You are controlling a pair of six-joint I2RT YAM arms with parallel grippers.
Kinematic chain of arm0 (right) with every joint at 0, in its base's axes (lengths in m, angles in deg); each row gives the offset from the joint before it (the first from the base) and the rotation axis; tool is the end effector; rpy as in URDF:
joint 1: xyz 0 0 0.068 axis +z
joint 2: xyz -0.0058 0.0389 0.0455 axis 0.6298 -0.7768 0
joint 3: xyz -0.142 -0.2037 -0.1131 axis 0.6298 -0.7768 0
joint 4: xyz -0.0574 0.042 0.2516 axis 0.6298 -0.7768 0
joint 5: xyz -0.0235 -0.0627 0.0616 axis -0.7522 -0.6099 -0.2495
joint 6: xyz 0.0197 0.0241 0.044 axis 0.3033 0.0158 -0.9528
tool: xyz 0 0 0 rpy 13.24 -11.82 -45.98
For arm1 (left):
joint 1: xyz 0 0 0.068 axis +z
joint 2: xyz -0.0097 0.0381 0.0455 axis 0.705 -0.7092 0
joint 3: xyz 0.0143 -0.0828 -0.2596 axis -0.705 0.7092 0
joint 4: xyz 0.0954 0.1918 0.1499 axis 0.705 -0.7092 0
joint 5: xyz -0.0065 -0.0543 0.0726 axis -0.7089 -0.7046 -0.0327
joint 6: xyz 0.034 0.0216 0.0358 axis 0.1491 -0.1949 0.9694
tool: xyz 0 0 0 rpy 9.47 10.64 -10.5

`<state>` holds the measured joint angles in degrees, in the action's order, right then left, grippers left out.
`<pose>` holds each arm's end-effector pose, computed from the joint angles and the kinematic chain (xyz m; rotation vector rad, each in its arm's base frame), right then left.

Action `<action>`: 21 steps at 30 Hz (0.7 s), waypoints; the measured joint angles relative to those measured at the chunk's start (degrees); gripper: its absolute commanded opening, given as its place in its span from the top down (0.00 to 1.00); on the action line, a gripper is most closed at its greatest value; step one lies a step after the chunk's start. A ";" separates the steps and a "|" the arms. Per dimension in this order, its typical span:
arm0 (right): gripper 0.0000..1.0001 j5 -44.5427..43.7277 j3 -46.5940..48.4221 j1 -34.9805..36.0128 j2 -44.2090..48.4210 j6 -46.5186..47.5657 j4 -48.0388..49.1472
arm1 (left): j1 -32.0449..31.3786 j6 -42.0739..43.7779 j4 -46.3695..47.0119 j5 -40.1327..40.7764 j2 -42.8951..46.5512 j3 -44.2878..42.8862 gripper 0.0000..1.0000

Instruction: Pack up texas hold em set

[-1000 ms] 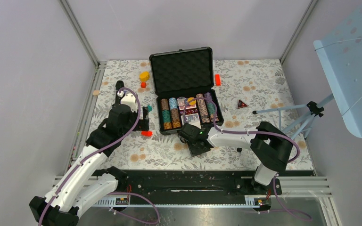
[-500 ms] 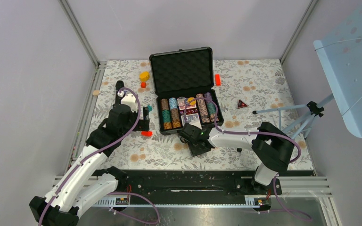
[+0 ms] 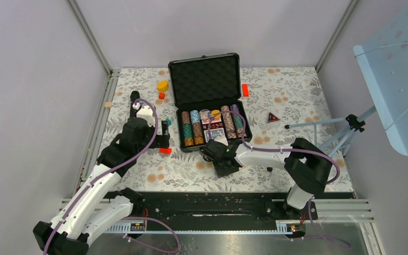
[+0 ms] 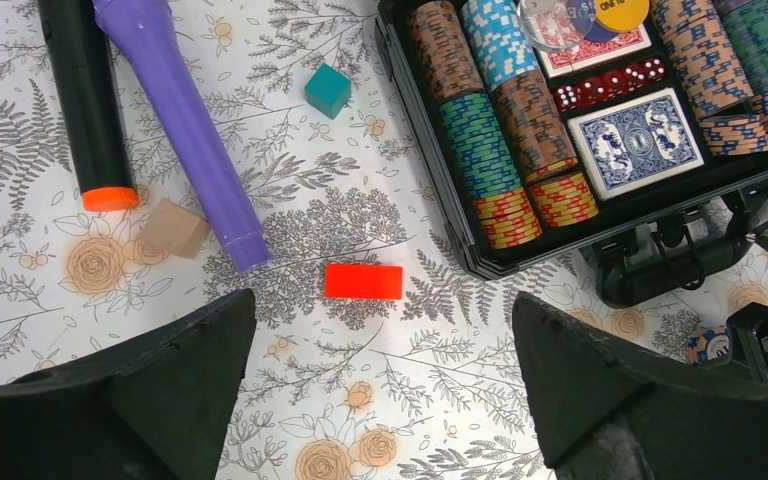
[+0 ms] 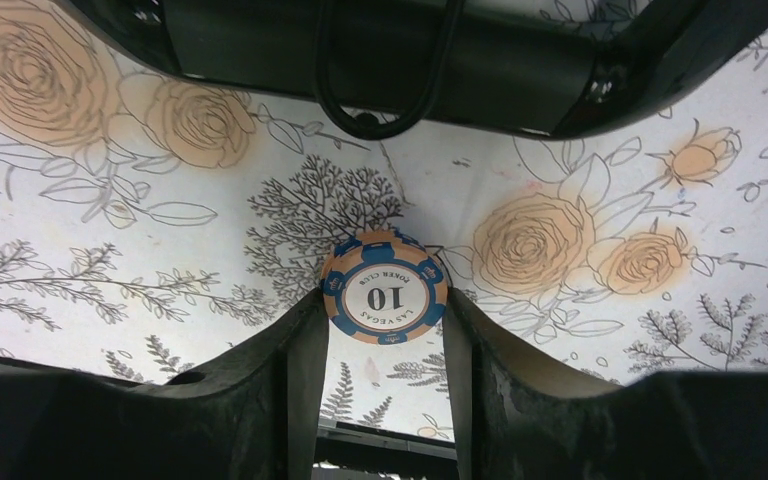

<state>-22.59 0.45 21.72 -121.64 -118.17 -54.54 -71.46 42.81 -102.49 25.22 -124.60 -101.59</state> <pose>0.1574 0.2654 0.1581 -0.5480 2.7080 0.1421 0.1547 -0.0700 0.2990 0.1317 2.1479 -0.1997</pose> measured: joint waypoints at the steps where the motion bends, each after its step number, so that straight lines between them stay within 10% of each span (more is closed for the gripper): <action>1: 1.00 0.02 0.00 -0.02 0.11 0.02 -0.50 | 0.02 -0.07 0.00 -0.11 0.00 0.00 0.01; 21: 1.00 -0.04 0.00 -0.09 4.22 0.66 -3.61 | 0.22 -4.94 0.52 -4.11 1.16 -0.02 0.01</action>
<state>-22.63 0.45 21.63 -117.42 -117.51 -58.15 -71.24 37.87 -101.97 21.11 -123.45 -101.62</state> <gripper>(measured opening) 0.494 0.989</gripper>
